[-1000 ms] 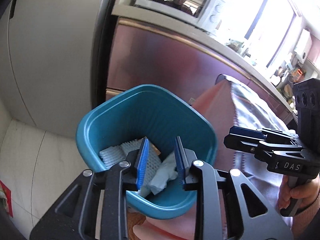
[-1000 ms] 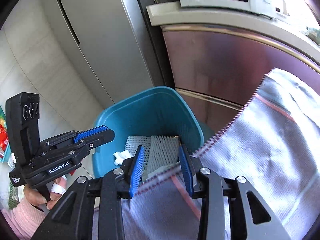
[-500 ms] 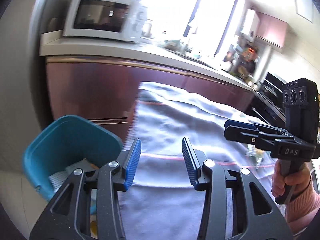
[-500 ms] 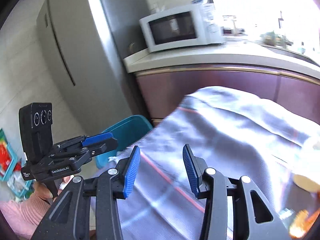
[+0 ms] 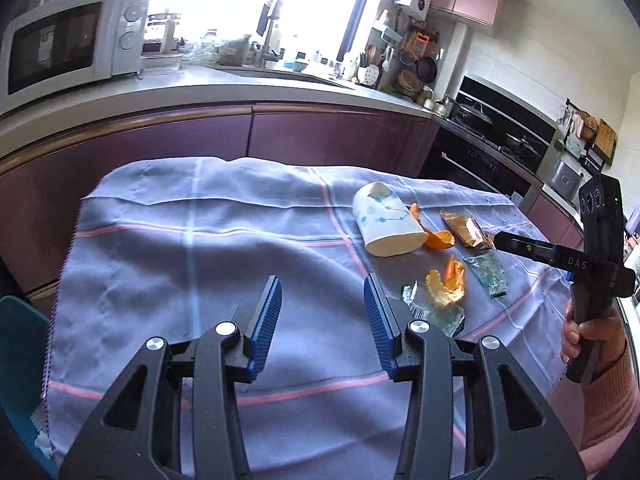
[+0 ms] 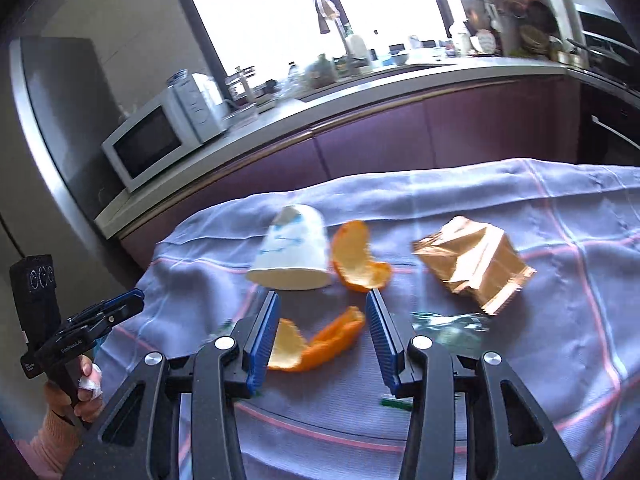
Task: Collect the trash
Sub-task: 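Grasp the white paper cup with the left tool while the right tool grasps the gold wrapper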
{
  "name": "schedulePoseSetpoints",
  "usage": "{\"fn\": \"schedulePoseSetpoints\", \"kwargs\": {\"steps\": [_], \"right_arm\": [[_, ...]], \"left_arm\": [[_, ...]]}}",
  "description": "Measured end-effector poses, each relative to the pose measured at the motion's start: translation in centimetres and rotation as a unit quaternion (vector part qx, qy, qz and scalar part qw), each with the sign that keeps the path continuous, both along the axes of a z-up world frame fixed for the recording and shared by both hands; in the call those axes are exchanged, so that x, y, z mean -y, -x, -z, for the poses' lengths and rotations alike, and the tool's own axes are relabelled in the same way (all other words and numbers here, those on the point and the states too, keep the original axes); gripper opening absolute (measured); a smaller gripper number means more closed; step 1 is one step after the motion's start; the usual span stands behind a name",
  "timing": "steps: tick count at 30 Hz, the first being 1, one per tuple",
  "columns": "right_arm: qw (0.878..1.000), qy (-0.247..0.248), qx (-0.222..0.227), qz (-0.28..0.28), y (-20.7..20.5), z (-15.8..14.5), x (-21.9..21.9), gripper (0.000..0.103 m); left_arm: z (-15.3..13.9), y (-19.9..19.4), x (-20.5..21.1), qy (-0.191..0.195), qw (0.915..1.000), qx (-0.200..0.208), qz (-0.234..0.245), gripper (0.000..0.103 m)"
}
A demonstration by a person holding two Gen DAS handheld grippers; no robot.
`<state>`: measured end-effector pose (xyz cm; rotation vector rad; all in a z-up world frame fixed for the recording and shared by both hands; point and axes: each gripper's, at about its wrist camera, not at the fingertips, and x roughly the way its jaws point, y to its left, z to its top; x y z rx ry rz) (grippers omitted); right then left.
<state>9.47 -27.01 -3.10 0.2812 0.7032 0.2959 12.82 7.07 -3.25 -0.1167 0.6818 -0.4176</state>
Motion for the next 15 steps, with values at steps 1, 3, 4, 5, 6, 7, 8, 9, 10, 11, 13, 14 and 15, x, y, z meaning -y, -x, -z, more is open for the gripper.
{"fn": "schedulePoseSetpoints", "kwargs": {"steps": [1, 3, 4, 5, 6, 7, 8, 9, 10, 11, 13, 14, 15], "right_arm": [[1.000, 0.000, -0.003, 0.016, -0.1, 0.4, 1.2, 0.043], [0.999, -0.009, -0.011, 0.039, -0.2, 1.1, 3.5, 0.043], [0.999, -0.012, -0.014, 0.050, -0.1, 1.5, 4.5, 0.043], [0.998, -0.014, -0.017, 0.061, -0.2, 1.7, 5.4, 0.043], [0.997, -0.018, -0.020, 0.068, -0.3, 2.1, 6.2, 0.043], [0.997, -0.025, -0.025, 0.075, -0.4, 2.4, 6.9, 0.043], [0.996, -0.030, -0.029, 0.080, -0.4, 2.8, 7.5, 0.043], [0.995, -0.032, -0.034, 0.085, -0.7, 3.2, 8.0, 0.044], [0.995, -0.034, -0.039, 0.090, -0.9, 3.6, 8.3, 0.044], [0.994, -0.039, -0.044, 0.094, -1.1, 3.9, 8.6, 0.047], [0.993, -0.049, -0.051, 0.096, -1.6, 4.5, 9.0, 0.049], [0.992, -0.051, -0.054, 0.097, -1.9, 4.8, 9.1, 0.049], [0.992, -0.055, -0.058, 0.097, -2.2, 5.0, 9.2, 0.049]], "left_arm": [[0.1, -0.7, 0.8, -0.003, 1.0000, -0.004, 0.005, 0.042], [0.4, -2.6, 2.6, -0.010, 0.9997, -0.012, 0.018, 0.042], [0.5, -3.3, 3.6, -0.015, 0.9995, -0.014, 0.023, 0.042], [0.6, -3.9, 4.5, -0.020, 0.9992, -0.016, 0.032, 0.042], [0.7, -4.3, 5.1, -0.024, 0.9988, -0.018, 0.038, 0.042], [0.8, -4.8, 5.9, -0.032, 0.9985, -0.018, 0.040, 0.042], [0.9, -5.4, 6.6, -0.039, 0.9981, -0.021, 0.044, 0.042], [1.0, -5.7, 7.2, -0.043, 0.9977, -0.022, 0.047, 0.042], [1.2, -6.2, 7.8, -0.051, 0.9972, -0.024, 0.049, 0.042], [1.3, -6.6, 8.3, -0.057, 0.9967, -0.026, 0.051, 0.042], [1.5, -7.3, 8.9, -0.066, 0.9959, -0.029, 0.055, 0.042], [1.6, -7.8, 9.2, -0.069, 0.9954, -0.033, 0.057, 0.042], [1.8, -8.4, 9.4, -0.071, 0.9950, -0.038, 0.060, 0.042]]}}
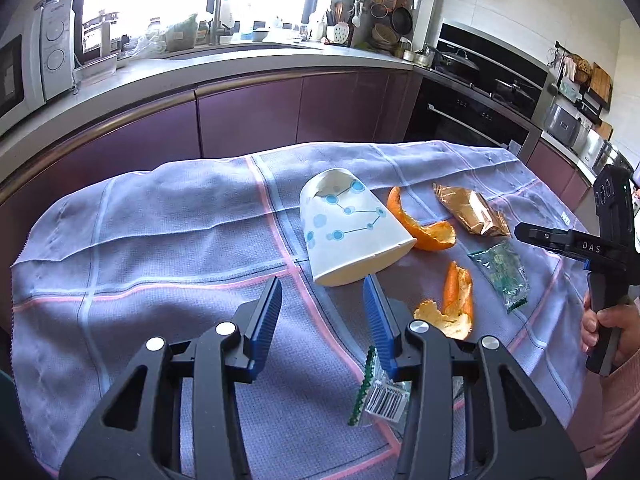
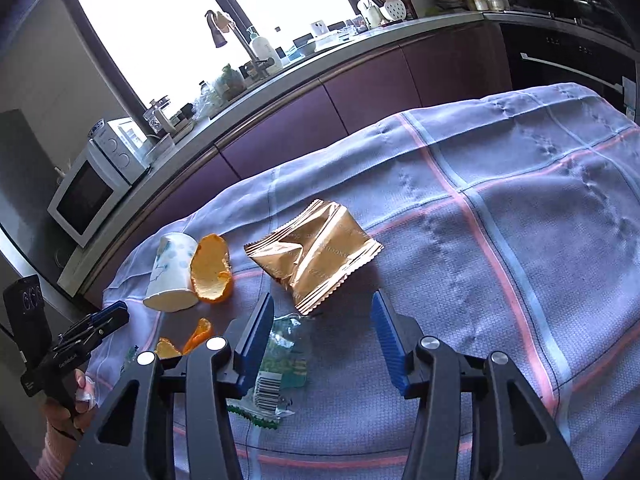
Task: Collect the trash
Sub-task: 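Grasp the white paper cup with the left tool while the right tool grasps the gold wrapper, then lift the cup and gold wrapper and carry both to the teal bin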
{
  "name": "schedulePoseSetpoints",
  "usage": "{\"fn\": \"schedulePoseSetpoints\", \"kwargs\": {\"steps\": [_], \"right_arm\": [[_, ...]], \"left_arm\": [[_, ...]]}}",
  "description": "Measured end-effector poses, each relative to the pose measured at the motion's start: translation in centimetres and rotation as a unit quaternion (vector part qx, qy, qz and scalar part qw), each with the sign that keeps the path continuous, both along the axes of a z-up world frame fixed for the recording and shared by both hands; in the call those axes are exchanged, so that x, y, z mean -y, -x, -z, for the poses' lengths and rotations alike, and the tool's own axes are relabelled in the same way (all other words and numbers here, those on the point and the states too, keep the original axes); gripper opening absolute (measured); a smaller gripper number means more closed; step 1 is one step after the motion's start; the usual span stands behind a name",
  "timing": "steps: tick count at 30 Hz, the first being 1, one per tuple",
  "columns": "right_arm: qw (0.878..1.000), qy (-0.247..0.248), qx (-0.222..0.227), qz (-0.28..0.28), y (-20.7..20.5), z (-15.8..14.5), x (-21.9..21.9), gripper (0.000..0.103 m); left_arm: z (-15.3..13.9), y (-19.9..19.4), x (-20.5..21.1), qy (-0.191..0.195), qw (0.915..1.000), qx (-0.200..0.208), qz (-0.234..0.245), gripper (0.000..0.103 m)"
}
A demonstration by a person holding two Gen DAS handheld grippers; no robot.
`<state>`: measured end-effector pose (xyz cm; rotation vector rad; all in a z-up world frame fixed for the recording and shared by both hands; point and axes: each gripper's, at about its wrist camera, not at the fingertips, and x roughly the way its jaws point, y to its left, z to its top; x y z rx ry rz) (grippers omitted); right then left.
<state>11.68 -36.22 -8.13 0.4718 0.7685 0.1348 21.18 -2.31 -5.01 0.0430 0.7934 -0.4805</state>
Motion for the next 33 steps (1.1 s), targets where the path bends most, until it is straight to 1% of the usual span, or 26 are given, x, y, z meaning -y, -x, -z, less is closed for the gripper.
{"fn": "schedulePoseSetpoints", "kwargs": {"steps": [3, 7, 11, 13, 15, 16, 18, 19, 21, 23, 28, 29, 30, 33], "right_arm": [[1.000, -0.021, -0.006, 0.000, -0.6, 0.7, 0.5, 0.049], [0.999, -0.032, -0.007, -0.004, -1.7, 0.9, 0.5, 0.050], [0.998, -0.056, -0.012, -0.003, -2.9, 1.5, 0.9, 0.050], [0.998, -0.067, -0.011, -0.003, -3.2, 1.6, 1.0, 0.050], [0.997, -0.075, -0.010, 0.000, -3.5, 1.6, 1.2, 0.049], [0.997, -0.075, -0.010, 0.002, -3.5, 1.6, 1.2, 0.048], [0.997, -0.076, -0.013, 0.002, -3.6, 1.7, 1.3, 0.039], [0.997, -0.079, -0.014, 0.002, -3.7, 1.8, 1.3, 0.038], [0.996, -0.083, -0.012, 0.002, -3.6, 1.7, 1.3, 0.035], [0.996, -0.086, -0.009, -0.001, -3.4, 1.7, 1.3, 0.028], [0.995, -0.095, 0.010, -0.003, -2.7, 1.3, 1.7, 0.022], [0.995, -0.096, 0.014, -0.004, -2.6, 1.0, 1.7, 0.016], [0.995, -0.097, 0.019, -0.006, -2.4, 0.8, 1.7, 0.008], [0.995, -0.095, 0.027, -0.013, -2.0, 0.1, 1.6, 0.008]], "left_arm": [[0.4, -1.0, 0.7, -0.010, 0.9999, -0.006, 0.006, 0.042], [1.3, -2.0, 1.6, -0.019, 0.9995, -0.019, 0.014, 0.040], [1.6, -2.8, 2.4, -0.021, 0.9994, -0.025, 0.015, 0.038], [1.6, -3.1, 2.7, -0.024, 0.9993, -0.025, 0.015, 0.036], [1.7, -3.2, 2.9, -0.024, 0.9993, -0.025, 0.016, 0.031], [1.7, -3.3, 3.0, -0.024, 0.9992, -0.026, 0.016, 0.029], [1.7, -3.5, 3.2, -0.023, 0.9993, -0.027, 0.016, 0.025], [1.7, -3.5, 3.3, -0.023, 0.9993, -0.026, 0.015, 0.023], [1.6, -3.5, 3.3, -0.022, 0.9994, -0.024, 0.014, 0.014], [1.6, -3.5, 3.3, -0.019, 0.9995, -0.022, 0.014, 0.013], [0.8, -2.9, 2.9, -0.013, 0.9999, -0.007, 0.009, 0.010], [0.5, -2.7, 2.7, -0.009, 0.9999, -0.004, 0.008, 0.009], [0.3, -2.6, 2.5, -0.004, 1.0000, -0.003, 0.007, 0.009], [-0.2, -2.0, 1.9, 0.005, 1.0000, 0.003, 0.002, 0.008]]}}
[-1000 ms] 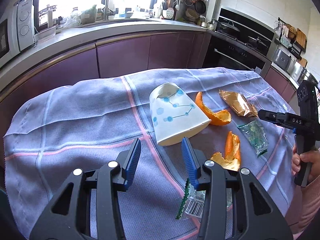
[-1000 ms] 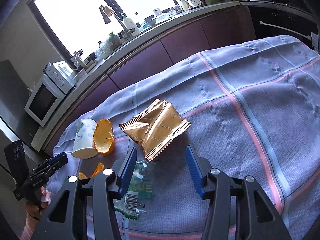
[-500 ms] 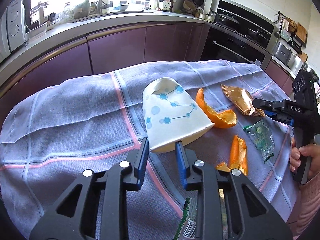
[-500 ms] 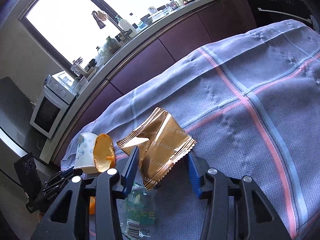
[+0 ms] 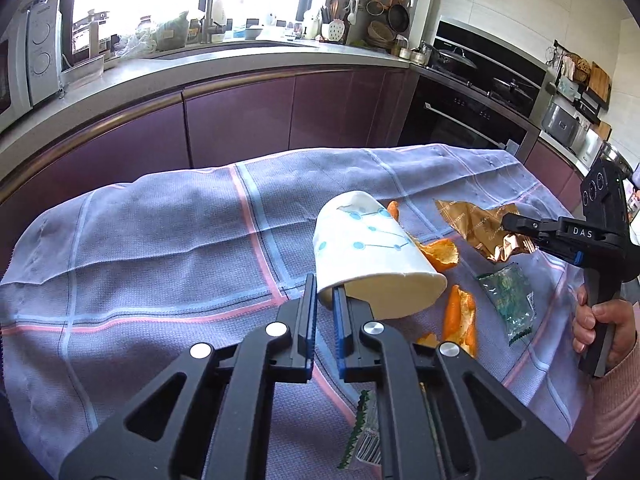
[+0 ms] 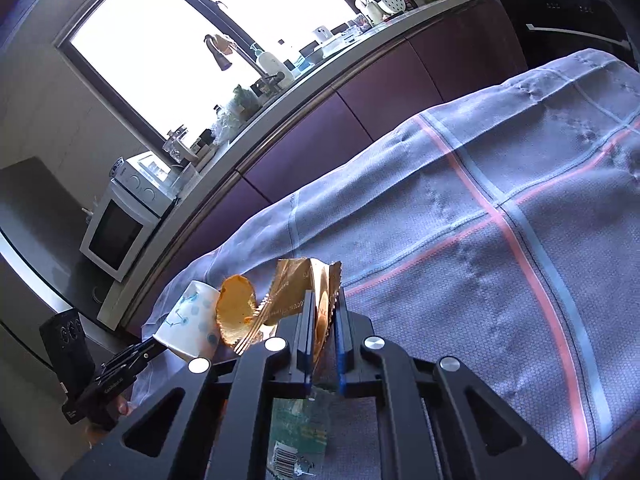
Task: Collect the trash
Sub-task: 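Lift the cup and gold wrapper and carry both to the teal bin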
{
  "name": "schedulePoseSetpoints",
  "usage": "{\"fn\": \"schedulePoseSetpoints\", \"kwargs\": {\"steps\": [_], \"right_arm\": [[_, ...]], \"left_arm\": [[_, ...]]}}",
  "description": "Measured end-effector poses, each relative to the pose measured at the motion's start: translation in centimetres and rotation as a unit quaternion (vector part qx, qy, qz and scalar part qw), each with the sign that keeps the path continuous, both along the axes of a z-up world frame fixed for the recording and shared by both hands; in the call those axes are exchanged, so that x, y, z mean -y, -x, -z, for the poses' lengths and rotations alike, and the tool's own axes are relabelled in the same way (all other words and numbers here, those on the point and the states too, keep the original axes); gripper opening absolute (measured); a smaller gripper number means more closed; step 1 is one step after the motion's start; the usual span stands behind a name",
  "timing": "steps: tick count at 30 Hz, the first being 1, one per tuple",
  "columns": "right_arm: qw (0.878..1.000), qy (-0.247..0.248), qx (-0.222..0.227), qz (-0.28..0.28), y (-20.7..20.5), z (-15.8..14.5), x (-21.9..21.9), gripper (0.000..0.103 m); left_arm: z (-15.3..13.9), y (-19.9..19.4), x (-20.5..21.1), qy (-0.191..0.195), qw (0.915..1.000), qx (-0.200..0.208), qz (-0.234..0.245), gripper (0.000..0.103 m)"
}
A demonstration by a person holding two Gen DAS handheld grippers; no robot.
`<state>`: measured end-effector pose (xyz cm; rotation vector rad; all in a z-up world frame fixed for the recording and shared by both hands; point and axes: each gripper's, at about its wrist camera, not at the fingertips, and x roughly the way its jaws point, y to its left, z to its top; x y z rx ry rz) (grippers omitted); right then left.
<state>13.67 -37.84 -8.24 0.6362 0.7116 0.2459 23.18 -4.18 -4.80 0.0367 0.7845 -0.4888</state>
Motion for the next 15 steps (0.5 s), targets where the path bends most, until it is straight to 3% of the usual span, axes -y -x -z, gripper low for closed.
{"fn": "schedulePoseSetpoints", "kwargs": {"steps": [15], "right_arm": [[0.999, -0.003, 0.044, -0.020, 2.2, -2.6, -0.8, 0.007]], "left_arm": [[-3.2, 3.8, -6.1, 0.046, 0.9975, 0.033, -0.042, 0.007]]}}
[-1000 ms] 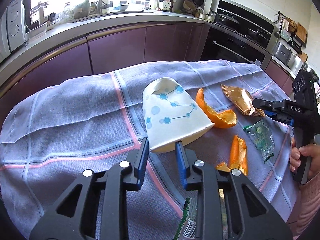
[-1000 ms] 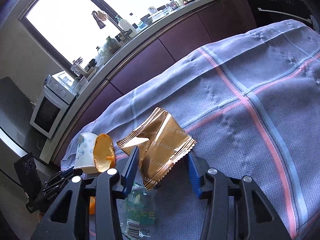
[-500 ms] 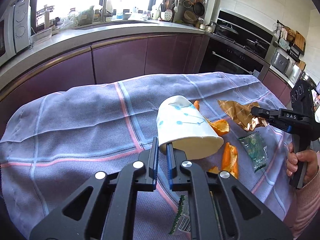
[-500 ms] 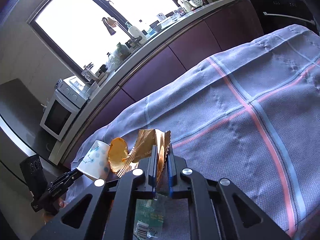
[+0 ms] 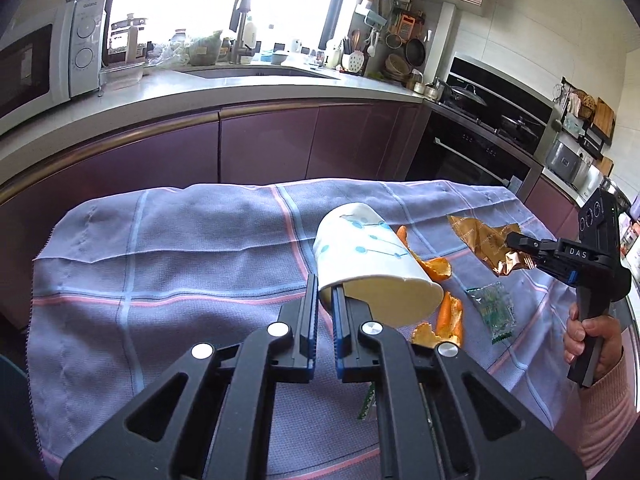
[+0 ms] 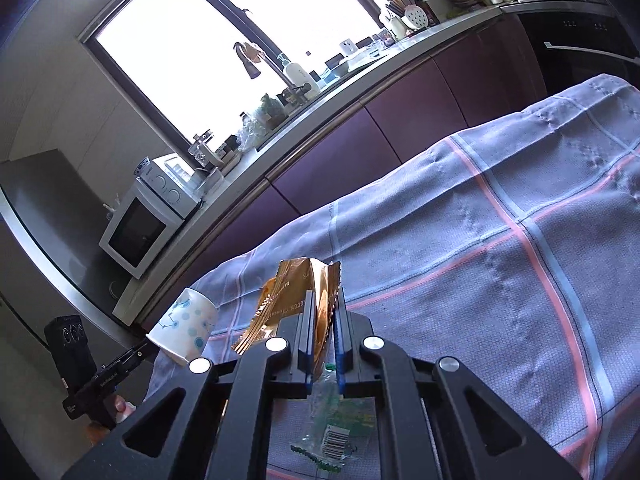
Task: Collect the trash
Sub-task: 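Lift the cup and gold wrapper and carry both to the teal bin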
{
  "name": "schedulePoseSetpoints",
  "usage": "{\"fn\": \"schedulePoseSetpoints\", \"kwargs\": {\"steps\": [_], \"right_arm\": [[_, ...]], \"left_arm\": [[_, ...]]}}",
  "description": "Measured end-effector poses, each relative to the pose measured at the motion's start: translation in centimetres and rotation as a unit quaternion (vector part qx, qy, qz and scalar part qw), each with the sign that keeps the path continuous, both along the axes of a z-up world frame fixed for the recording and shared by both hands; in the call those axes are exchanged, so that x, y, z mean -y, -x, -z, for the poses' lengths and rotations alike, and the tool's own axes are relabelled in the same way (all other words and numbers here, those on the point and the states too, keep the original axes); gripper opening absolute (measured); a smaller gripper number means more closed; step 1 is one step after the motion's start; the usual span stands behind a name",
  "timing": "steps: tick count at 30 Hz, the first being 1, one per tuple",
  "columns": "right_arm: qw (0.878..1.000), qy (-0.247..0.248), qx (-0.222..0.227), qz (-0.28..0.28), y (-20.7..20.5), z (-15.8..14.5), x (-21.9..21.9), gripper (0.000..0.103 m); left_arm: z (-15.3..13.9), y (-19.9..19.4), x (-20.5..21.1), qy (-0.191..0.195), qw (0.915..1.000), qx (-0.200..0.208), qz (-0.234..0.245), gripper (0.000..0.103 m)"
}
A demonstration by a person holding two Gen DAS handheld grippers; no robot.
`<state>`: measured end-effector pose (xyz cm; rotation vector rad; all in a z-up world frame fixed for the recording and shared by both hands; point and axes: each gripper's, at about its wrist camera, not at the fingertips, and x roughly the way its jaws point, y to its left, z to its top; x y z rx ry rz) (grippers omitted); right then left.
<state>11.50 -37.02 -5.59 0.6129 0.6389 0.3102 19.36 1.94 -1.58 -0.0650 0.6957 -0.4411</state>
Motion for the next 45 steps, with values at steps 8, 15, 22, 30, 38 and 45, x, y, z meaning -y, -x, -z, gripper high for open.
{"fn": "schedulePoseSetpoints", "kwargs": {"steps": [8, 15, 22, 30, 38, 45], "right_arm": [[0.998, 0.009, 0.035, -0.055, 1.1, -2.6, -4.0, 0.007], [0.993, 0.003, 0.048, -0.108, 1.6, -3.4, -8.3, 0.007], [0.988, 0.004, 0.047, -0.145, 1.8, -3.7, -12.2, 0.007], [0.982, 0.010, 0.047, -0.180, 2.2, -4.1, -15.6, 0.007], [0.977, 0.012, 0.043, -0.210, 2.3, -4.2, -18.9, 0.007], [0.969, 0.016, 0.045, -0.242, 2.3, -4.6, -21.8, 0.007]], "left_arm": [[-1.9, 3.6, -5.0, 0.023, 0.9988, 0.019, -0.038, 0.007], [-2.3, 7.4, -9.9, 0.034, 0.9963, 0.026, -0.074, 0.007], [-2.6, 10.5, -13.7, 0.042, 0.9934, 0.030, -0.103, 0.007], [-2.5, 13.4, -15.8, 0.037, 0.9913, 0.030, -0.122, 0.007], [-2.9, 15.7, -17.7, 0.035, 0.9877, 0.042, -0.146, 0.007], [-3.4, 17.1, -19.9, 0.037, 0.9829, 0.048, -0.174, 0.007]]}}
